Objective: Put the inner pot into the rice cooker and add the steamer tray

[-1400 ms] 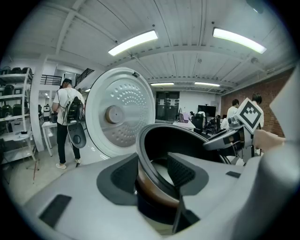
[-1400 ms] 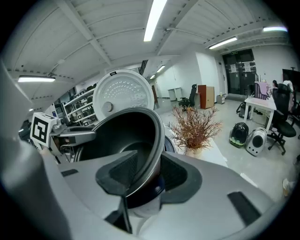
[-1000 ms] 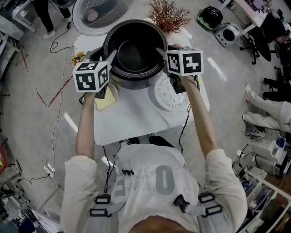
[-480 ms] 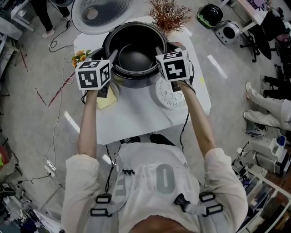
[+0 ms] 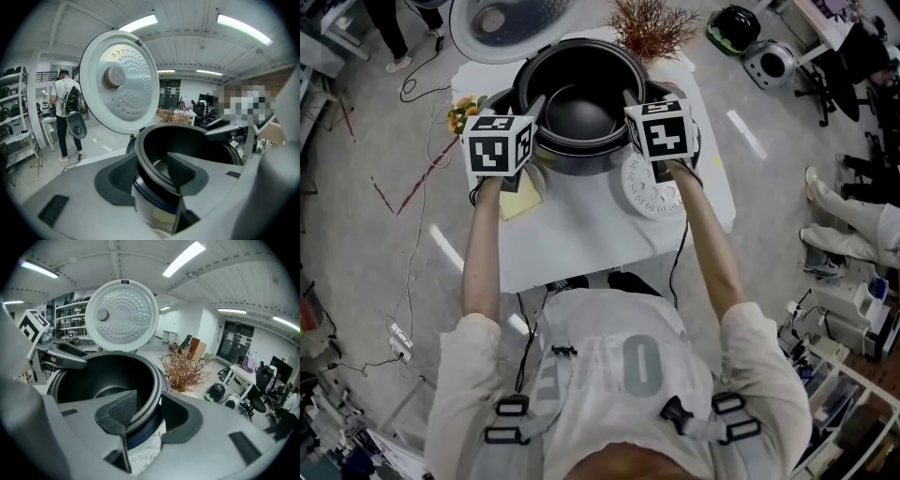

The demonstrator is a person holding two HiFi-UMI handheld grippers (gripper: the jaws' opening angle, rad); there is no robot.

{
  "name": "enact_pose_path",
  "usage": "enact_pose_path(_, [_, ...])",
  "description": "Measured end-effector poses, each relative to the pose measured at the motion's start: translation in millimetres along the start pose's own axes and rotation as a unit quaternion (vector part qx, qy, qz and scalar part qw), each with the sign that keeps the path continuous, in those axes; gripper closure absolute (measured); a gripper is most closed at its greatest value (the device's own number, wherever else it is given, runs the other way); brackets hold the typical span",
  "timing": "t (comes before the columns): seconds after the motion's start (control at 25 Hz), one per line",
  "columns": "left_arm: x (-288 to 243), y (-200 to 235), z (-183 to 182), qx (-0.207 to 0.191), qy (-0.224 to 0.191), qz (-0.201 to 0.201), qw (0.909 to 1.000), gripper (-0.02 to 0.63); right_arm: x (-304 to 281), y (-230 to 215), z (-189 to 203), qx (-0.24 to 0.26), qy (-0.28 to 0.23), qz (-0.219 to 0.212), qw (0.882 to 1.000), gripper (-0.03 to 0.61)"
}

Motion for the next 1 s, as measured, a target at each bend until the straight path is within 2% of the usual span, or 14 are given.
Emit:
enact_pose_path(0.32, [3, 1, -3, 0.004, -0.007, -0.001, 1.0000, 0.413, 1, 0, -4, -0.002, -0.010, 0.002, 1.000, 0.408])
enact_pose_path(0.48, [16, 6, -24, -0.001, -0.030, -0.013, 0.9995, 0.413, 15, -1, -20, -0.010, -0.033, -0.002, 0.999, 0.408])
enact_pose_path(0.68, [58, -8, -80, 0.016, -0.120, -0.008, 0.9927, 0.413, 60, 5, -50, -0.011, -0.090, -0.016, 0.996, 0.408])
enact_pose_path(0.8, [86, -33, -107, 0.026, -0.174, 0.004, 0.9844, 0.413, 98, 11, -62, -0.006, -0.133, -0.027, 0.991, 0.408])
enact_pose_path(1.0, [137, -77, -134, 0.014, -0.250, 0.004, 0.9681, 0.413, 170, 19, -67, -0.029, -0.211, -0.051, 0.976, 0.410])
Point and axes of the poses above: the fingertips, and each gripper's own axes: x backward along the fingers, y to its left, z out of its underside, the point moved 1 cm from there along x, backward along the fingers, and after that the axes turned 11 degrees about -x, right-handed, at the moved point
